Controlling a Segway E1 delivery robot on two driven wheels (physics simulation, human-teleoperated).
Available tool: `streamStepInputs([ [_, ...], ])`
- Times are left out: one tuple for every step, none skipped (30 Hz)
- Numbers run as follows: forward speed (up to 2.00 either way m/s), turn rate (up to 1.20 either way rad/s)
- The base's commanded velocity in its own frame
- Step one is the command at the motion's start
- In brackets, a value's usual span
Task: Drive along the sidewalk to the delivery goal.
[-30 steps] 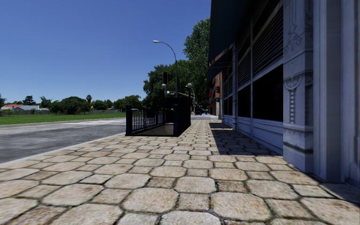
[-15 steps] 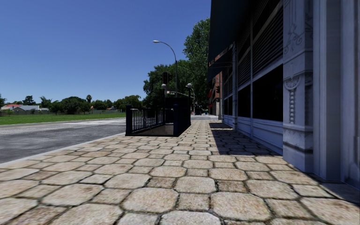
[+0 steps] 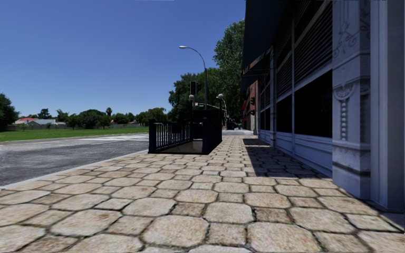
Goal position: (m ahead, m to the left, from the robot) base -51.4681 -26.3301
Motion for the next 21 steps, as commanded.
streamStepInputs([
  [0.64, 0.48],
  [0.64, 0.51],
  [0.65, 0.53],
  [0.67, 0.53],
  [0.67, 0.53],
  [0.68, 0.54],
  [0.68, 0.54],
  [0.68, 0.55],
  [0.68, 0.56],
  [0.68, 0.57],
  [0.68, 0.58],
  [0.68, 0.58],
  [0.68, 0.65],
  [0.68, 0.71],
  [0.68, 0.73],
  [0.68, 0.73],
  [0.68, 0.73],
  [0.68, 0.74],
  [0.68, 0.74],
  [0.68, 0.74],
  [0.68, 0.74],
])
